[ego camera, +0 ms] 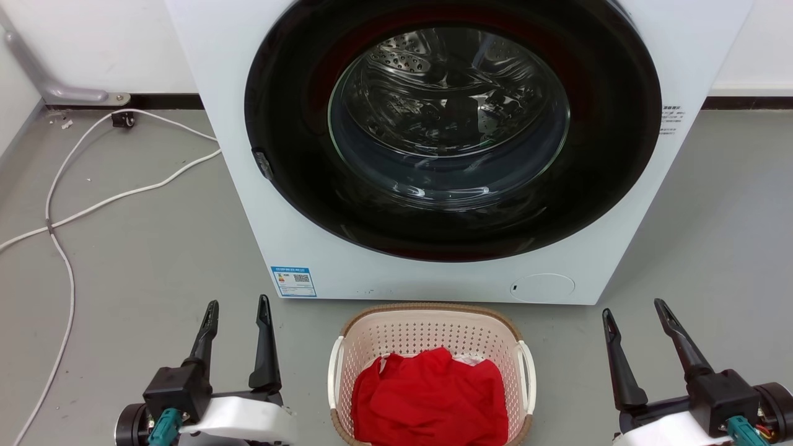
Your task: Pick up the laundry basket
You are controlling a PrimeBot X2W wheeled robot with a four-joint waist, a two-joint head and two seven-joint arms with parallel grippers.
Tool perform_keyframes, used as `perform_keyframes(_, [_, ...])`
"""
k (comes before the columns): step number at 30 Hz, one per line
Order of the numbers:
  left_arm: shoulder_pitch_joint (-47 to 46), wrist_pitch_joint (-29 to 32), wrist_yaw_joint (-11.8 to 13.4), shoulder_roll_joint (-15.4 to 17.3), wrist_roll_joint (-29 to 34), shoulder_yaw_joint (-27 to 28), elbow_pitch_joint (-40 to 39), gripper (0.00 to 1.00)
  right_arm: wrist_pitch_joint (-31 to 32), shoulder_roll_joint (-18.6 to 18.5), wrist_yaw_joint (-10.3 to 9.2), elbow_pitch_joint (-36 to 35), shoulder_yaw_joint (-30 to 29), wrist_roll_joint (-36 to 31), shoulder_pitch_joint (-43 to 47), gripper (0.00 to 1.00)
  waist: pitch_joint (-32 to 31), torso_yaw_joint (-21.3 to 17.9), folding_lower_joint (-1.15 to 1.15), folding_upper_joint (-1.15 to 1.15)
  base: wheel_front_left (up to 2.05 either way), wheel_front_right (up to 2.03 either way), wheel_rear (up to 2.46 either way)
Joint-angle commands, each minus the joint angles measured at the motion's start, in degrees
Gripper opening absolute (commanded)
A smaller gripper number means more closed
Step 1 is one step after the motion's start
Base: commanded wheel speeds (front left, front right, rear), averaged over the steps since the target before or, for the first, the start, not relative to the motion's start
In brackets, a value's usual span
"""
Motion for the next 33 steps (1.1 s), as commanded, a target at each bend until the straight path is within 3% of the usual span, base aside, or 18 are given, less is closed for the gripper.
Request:
perform_keyframes(1, [0.48,-0.48,0.31,0.15,1.2,-0.22,-0.01,1.0,-0.45,-0.09,-0.02,-0.43,0.09,-1.31,0.65,1.0,0.0,-0.01,0.0,0.0,0.0,0.0,0.0])
perform_keyframes(33, [-2.94,-0.4,-0.81,0.13,2.8,0.16,4.42,1.0,-0.39,-0.08,-0.02,1.18,-0.12,-0.42,-2.69,1.0,1.9,-0.02,0.0,0.0,0.0,0.0,0.0])
